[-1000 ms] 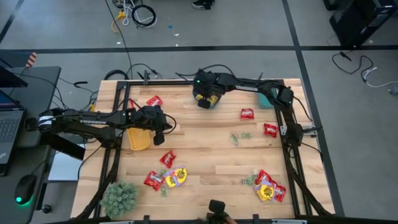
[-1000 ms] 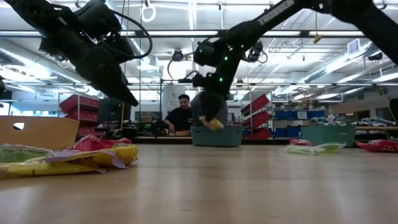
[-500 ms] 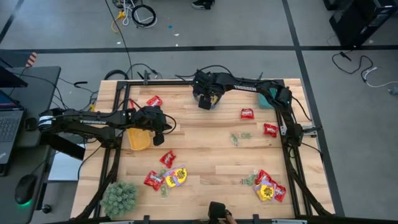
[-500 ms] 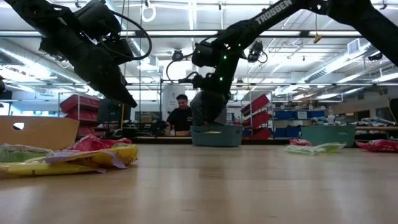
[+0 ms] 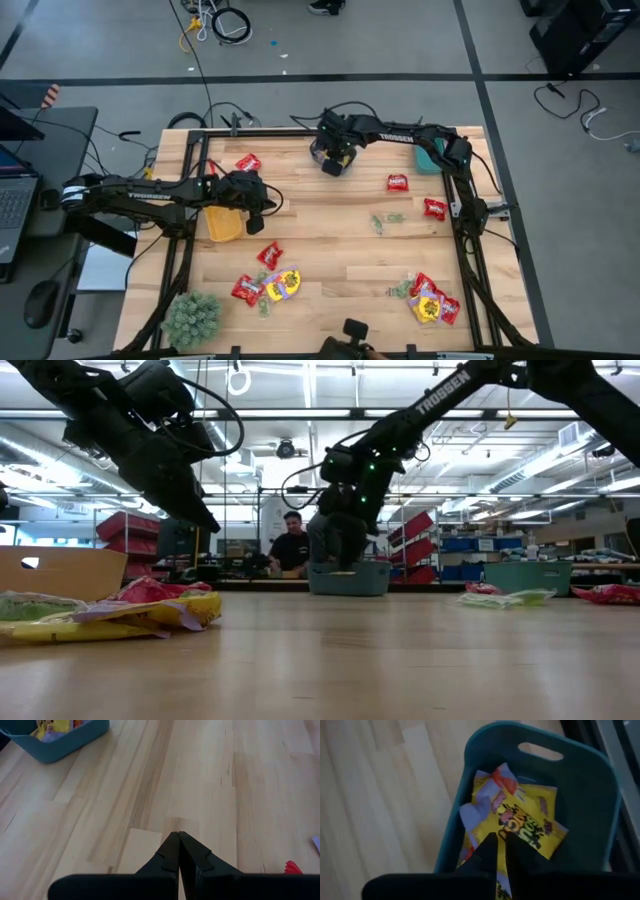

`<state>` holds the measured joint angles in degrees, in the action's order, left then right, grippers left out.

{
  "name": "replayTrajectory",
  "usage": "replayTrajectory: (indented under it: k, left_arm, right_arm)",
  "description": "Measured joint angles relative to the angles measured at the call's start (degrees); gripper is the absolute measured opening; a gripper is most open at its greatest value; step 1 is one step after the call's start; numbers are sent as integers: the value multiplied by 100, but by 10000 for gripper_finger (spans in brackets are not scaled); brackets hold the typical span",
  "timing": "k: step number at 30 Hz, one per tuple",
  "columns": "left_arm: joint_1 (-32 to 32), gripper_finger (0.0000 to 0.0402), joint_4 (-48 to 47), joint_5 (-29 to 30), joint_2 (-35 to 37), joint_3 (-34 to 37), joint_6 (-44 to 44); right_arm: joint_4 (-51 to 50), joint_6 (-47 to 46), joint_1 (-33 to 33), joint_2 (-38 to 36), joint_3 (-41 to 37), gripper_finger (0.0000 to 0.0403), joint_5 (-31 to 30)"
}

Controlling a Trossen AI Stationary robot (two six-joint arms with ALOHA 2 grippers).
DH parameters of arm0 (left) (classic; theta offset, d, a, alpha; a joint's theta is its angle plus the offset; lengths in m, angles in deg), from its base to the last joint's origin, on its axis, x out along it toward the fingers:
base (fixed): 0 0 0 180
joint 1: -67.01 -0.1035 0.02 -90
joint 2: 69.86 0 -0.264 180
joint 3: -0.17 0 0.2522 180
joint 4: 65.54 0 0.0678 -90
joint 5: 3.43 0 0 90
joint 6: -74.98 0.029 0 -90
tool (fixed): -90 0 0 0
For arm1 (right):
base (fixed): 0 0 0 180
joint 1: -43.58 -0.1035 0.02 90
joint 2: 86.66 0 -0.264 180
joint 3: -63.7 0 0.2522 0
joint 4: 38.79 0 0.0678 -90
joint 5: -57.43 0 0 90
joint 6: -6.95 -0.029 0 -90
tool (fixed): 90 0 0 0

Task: Sort candy
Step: Put the yellow candy into the blue bin

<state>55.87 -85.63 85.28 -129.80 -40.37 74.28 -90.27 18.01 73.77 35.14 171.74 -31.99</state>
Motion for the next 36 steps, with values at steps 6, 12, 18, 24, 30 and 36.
replayTrajectory:
  k: [6, 12, 18, 24, 30, 36]
  left_arm:
    - [0, 5, 13, 0, 0, 0, 1]
    - [0, 5, -10, -1, 0, 0, 1]
    - [1, 5, -133, 0, -1, 0, 29]
    - [2, 5, -131, -1, 0, 0, 33]
    - [2, 5, -88, 0, -1, 0, 38]
    - [2, 5, -55, 1, 0, 0, 40]
  right_arm:
    - [-254, 42, -105, -365, 44, 24, -99]
    - [-847, -209, -680, -1313, -32, 7, -129]
    - [-1042, -782, -1589, -2158, -633, 4, -391]
    - [-1030, -1916, -2534, -2903, -1700, 1, -406]
    - [-1085, -3535, -3590, -3723, -2677, 4, -460]
    - [-1242, -5251, -4656, -4244, -3453, 29, -273]
